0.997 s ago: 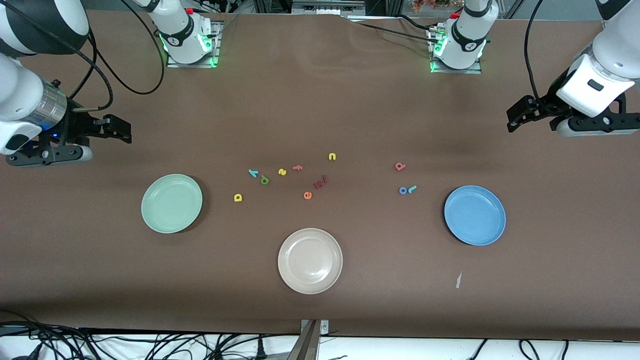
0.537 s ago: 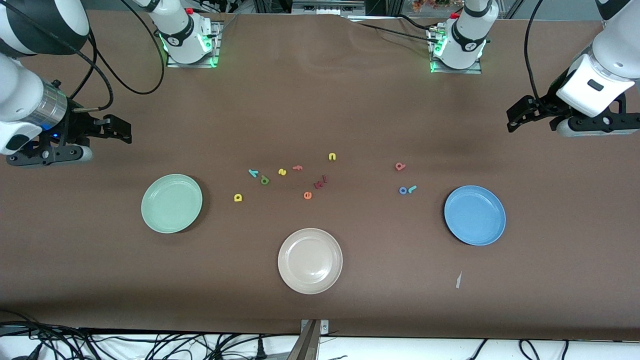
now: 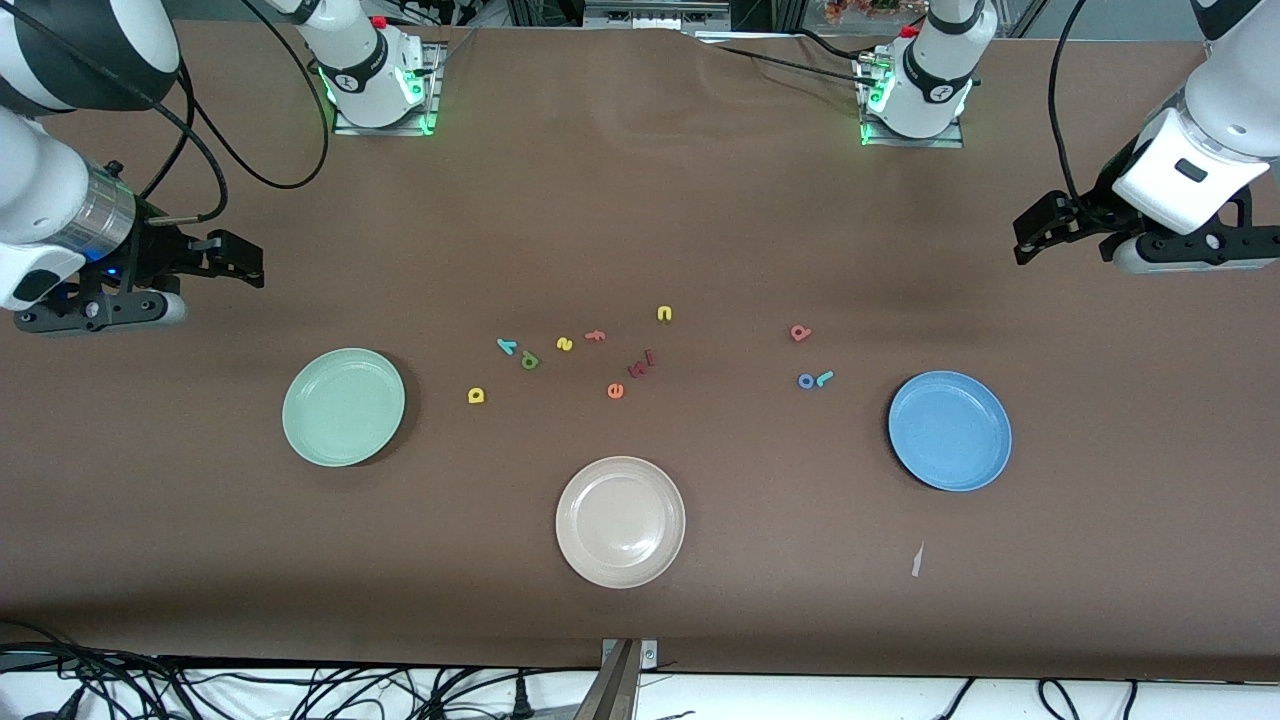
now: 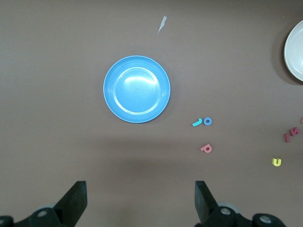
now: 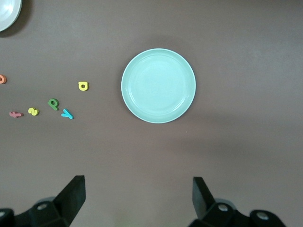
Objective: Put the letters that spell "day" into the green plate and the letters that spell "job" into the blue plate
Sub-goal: 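Reach the right gripper to the yellow a and the left gripper to the teal l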
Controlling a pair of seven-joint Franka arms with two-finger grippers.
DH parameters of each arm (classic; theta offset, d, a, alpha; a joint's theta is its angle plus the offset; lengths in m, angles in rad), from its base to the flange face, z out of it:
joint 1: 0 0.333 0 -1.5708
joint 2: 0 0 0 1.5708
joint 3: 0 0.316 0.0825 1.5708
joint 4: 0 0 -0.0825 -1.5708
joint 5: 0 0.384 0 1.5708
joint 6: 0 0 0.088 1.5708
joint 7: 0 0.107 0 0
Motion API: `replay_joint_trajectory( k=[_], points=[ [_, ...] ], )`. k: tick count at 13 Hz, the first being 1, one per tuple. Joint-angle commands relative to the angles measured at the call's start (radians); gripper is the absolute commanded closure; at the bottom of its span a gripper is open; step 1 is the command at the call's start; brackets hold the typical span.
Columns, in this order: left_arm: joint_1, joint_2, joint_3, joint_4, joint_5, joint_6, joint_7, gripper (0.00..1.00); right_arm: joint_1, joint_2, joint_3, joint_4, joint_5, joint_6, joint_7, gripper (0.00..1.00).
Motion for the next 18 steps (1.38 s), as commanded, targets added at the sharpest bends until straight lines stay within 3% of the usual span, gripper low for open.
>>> replay_joint_trajectory(
  k=[1, 6, 9, 13, 16, 18],
  points=[
    [0.003, 0.002, -0.002, 0.015, -0.012, -0.017, 0.019, 0.0, 0.001, -0.014, -0.001, -0.018, 0.012, 0.013, 0.0, 0.0],
    [0.001, 0.004, -0.002, 0.015, -0.012, -0.017, 0.013, 0.0, 0.002, -0.008, 0.001, -0.018, 0.017, 0.022, 0.014, 0.0],
    [0.001, 0.002, -0.008, 0.015, -0.012, -0.017, 0.013, 0.0, 0.007, 0.052, 0.041, -0.018, 0.037, 0.1, 0.075, 0.0],
    [0.006, 0.002, -0.008, 0.015, -0.012, -0.023, 0.017, 0.0, 0.037, 0.177, 0.119, -0.057, 0.043, 0.321, 0.224, 0.0],
    [0.006, 0.002, -0.008, 0.015, -0.015, -0.028, 0.014, 0.0, 0.114, 0.285, 0.122, -0.076, 0.029, 0.508, 0.255, 0.01],
    [0.001, 0.03, -0.01, 0.015, -0.016, -0.032, 0.019, 0.0, 0.139, 0.303, 0.122, -0.152, 0.023, 0.627, 0.259, 0.01]
  ],
)
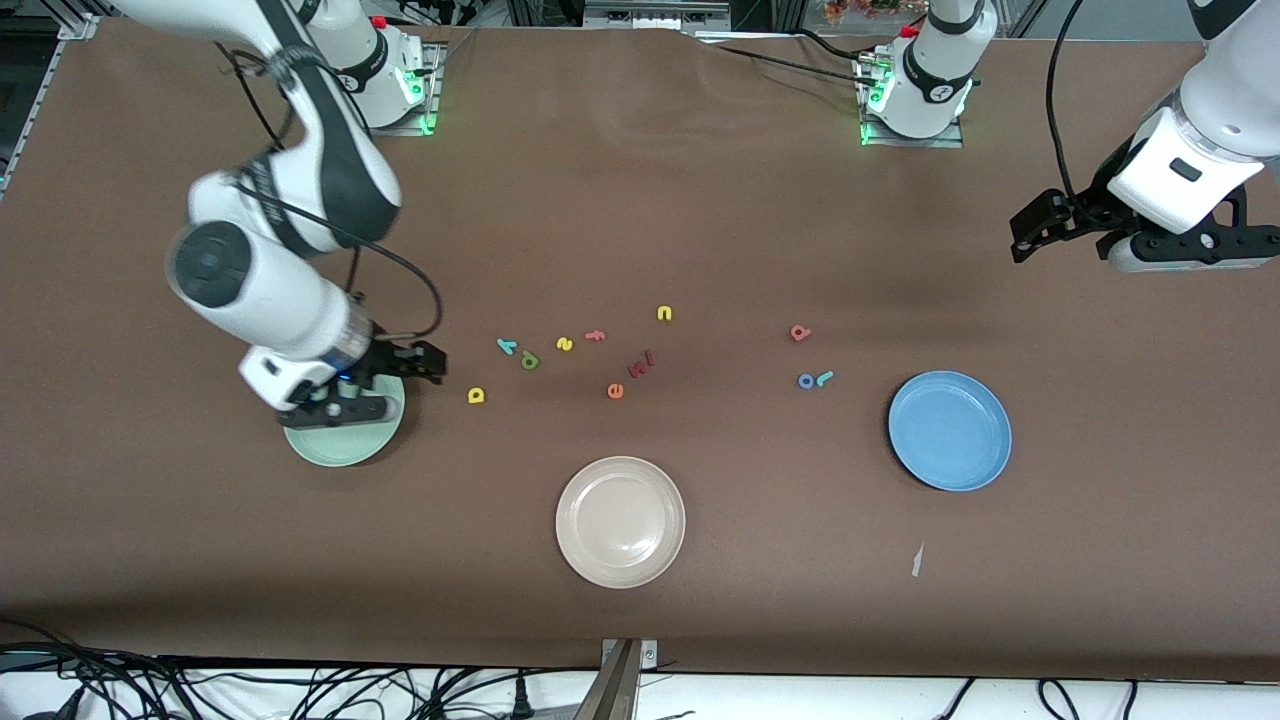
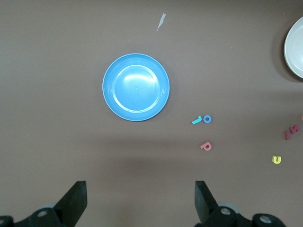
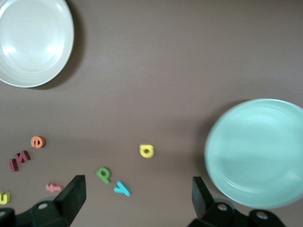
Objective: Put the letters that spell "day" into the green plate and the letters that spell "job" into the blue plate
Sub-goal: 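Reach the right gripper to the yellow a and the left gripper to the teal l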
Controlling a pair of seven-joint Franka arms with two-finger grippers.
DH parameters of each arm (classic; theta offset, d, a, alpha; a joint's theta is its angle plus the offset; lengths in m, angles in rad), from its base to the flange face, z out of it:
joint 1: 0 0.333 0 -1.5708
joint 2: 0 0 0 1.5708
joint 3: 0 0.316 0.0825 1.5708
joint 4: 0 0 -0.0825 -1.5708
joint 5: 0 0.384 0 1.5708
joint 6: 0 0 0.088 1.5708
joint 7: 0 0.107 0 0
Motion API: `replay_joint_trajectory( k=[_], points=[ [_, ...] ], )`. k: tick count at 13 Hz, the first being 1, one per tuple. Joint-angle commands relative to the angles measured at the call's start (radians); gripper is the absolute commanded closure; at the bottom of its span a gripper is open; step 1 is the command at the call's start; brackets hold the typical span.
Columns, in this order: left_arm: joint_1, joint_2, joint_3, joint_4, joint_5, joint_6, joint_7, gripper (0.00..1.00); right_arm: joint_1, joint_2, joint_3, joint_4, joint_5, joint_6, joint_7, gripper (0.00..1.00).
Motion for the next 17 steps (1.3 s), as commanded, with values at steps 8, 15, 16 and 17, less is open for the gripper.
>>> replay_joint_trajectory(
  k=[8, 15, 16, 17],
  points=[
    [-0.032, 0.183, -0.098, 0.015, -0.019, -0.044, 0.02, 0.0, 0.03, 0.116, 0.001, -0.183, -0.095, 0.348, 0.014, 0.01],
    [-0.039, 0.368, -0.165, 0.015, -0.019, 0.11, 0.261, 0.0, 0.038, 0.143, 0.001, -0.293, -0.096, 0.497, 0.034, 0.02],
    [-0.051, 0.397, -0.169, 0.015, -0.009, 0.139, 0.331, 0.0, 0.039, 0.144, -0.001, -0.297, -0.096, 0.507, 0.034, 0.05],
    [-0.059, 0.425, -0.171, 0.01, -0.005, 0.176, 0.426, 0.0, 0.042, 0.149, -0.001, -0.3, -0.099, 0.517, 0.034, 0.08]
  ],
)
